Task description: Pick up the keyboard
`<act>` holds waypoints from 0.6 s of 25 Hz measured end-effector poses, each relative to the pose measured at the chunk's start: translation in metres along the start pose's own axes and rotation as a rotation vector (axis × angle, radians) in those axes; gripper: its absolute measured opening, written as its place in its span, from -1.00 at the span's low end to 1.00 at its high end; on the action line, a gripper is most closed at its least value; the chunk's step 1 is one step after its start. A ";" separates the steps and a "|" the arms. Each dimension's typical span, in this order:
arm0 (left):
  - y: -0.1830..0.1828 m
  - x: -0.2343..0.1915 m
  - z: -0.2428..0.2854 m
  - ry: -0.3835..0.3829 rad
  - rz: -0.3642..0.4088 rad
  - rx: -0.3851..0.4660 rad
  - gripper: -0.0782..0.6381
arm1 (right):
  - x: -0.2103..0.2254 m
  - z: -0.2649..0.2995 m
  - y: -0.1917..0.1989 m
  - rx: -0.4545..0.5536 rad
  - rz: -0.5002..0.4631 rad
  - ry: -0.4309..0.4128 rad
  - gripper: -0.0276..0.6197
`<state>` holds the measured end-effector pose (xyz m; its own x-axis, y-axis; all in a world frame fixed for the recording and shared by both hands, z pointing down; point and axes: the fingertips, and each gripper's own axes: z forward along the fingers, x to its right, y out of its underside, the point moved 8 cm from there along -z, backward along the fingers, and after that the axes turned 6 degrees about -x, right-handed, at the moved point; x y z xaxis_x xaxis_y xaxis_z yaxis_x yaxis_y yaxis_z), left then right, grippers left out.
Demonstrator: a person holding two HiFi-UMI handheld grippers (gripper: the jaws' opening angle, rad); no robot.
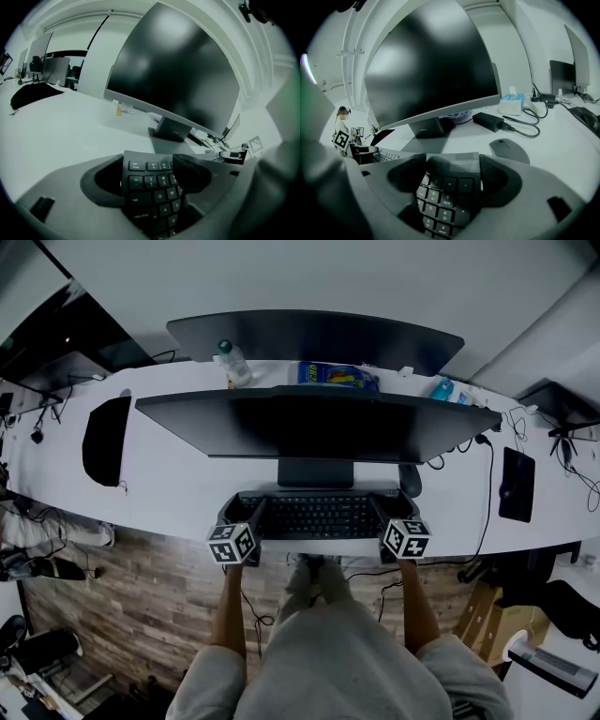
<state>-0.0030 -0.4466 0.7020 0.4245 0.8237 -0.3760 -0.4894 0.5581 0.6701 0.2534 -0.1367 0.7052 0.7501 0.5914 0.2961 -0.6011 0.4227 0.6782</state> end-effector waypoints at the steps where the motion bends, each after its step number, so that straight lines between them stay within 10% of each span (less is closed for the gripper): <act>1: -0.003 0.002 -0.004 0.000 0.004 0.012 0.08 | -0.002 -0.004 -0.002 0.011 -0.002 -0.001 0.14; 15: -0.048 0.028 -0.054 0.034 0.051 0.188 0.08 | -0.027 -0.059 -0.051 0.202 -0.086 -0.001 0.14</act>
<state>-0.0090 -0.4444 0.6246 0.3752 0.8551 -0.3578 -0.3573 0.4895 0.7954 0.2478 -0.1332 0.6228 0.7964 0.5583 0.2324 -0.4679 0.3254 0.8217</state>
